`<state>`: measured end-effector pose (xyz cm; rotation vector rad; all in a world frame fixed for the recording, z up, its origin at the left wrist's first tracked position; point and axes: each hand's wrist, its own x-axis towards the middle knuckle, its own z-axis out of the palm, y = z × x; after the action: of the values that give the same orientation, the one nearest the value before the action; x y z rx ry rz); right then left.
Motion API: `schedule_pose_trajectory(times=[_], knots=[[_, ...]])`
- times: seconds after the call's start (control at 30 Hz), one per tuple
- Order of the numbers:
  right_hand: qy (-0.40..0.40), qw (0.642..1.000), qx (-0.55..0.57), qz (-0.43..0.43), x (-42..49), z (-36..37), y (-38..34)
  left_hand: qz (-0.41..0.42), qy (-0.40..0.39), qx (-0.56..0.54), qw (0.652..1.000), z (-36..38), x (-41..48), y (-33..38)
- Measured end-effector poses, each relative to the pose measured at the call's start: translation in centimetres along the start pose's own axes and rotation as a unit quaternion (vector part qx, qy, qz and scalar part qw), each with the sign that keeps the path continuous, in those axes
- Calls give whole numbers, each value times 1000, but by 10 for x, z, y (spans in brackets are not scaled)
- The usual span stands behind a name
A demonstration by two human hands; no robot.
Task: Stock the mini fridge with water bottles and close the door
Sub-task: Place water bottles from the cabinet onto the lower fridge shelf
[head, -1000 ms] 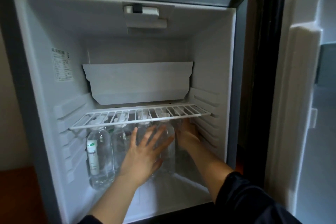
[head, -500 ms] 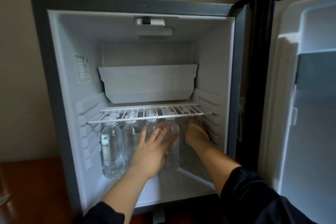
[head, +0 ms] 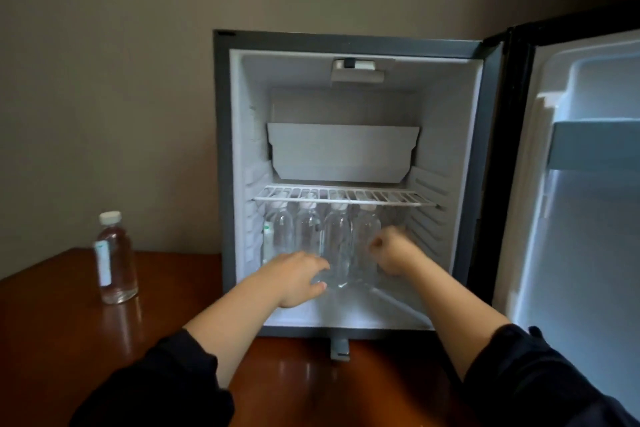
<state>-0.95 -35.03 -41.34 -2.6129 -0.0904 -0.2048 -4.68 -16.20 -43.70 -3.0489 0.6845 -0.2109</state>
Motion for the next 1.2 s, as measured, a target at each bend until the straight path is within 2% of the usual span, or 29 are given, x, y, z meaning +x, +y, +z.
schedule_pose_trajectory(times=[0.13,0.23,0.53,0.67,0.87,1.03,1.2], knots=[[-79,995,14,-51,-26,6,-28,-62,-40,-10,997,-13,-41,-17],[-155,984,20,-87,-40,19,-54,-98,-40,6,994,-22,-74,-31],[-268,949,49,-159,-62,69,-154,-206,-47,-39,977,-33,-173,-96],[-280,939,43,-194,-63,95,-202,-263,-37,-70,962,-29,-213,-135],[-277,936,24,-217,-56,138,-260,-329,26,-188,925,-20,-251,-197],[-242,939,15,-243,-40,170,-295,-372,24,-228,899,-5,-260,-240],[-179,944,1,-276,-10,197,-322,-377,0,-239,895,15,-251,-270]])
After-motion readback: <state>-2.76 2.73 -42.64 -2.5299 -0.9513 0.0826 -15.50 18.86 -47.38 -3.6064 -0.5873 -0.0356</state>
